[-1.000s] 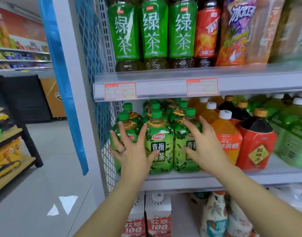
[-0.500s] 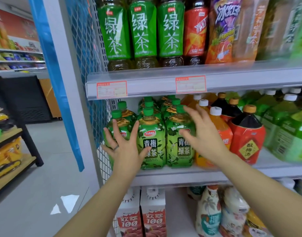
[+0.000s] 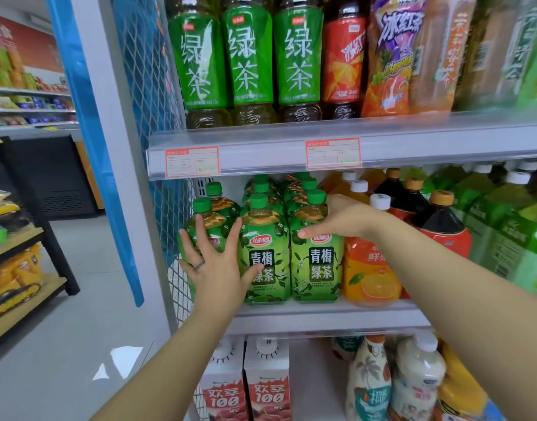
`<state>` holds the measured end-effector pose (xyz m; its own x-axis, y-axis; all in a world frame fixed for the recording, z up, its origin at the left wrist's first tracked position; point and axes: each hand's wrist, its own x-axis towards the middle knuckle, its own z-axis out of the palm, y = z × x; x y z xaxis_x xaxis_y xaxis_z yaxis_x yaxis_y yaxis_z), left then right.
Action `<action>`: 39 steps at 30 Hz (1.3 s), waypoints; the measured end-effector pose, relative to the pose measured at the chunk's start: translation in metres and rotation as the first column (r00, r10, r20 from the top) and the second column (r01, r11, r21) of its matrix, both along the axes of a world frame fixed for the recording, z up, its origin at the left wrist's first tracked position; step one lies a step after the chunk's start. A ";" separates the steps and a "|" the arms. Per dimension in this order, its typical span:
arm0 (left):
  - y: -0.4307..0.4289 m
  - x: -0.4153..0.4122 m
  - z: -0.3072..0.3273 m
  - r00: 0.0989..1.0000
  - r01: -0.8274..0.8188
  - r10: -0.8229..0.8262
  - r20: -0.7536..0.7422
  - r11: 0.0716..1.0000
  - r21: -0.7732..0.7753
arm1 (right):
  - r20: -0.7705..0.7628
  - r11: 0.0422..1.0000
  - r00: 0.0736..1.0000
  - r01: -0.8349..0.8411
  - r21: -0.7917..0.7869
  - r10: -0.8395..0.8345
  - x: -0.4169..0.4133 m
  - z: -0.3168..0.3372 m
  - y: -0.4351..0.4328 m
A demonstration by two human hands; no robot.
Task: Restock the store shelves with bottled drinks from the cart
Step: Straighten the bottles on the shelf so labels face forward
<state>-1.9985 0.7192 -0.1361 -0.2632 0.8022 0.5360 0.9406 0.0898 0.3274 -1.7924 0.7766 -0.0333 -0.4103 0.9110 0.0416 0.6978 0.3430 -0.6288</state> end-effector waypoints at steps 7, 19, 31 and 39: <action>0.002 -0.002 -0.001 1.000 0.013 -0.013 0.004 1.000 0.011 | -0.063 0.998 0.997 0.038 0.053 -0.035 -0.002 -0.015 0.006; 0.003 -0.006 -0.002 1.000 0.023 -0.022 -0.013 0.999 0.040 | -0.120 0.998 0.993 0.023 0.055 -0.016 -0.004 -0.020 0.013; 0.004 -0.008 -0.004 0.999 -0.007 0.009 -0.053 0.999 0.040 | 0.326 0.809 0.934 -0.075 0.582 -0.148 -0.007 -0.061 -0.026; 0.002 -0.004 -0.003 0.999 -0.004 0.005 -0.043 1.000 0.024 | 0.310 0.794 0.934 -0.052 0.606 -0.175 -0.010 -0.063 -0.021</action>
<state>-2.0029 0.7207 -0.1389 -0.2432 0.7881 0.5655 0.9534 0.0869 0.2889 -1.8023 0.7552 -0.0962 -0.4458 0.7709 0.4549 0.8556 0.5163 -0.0365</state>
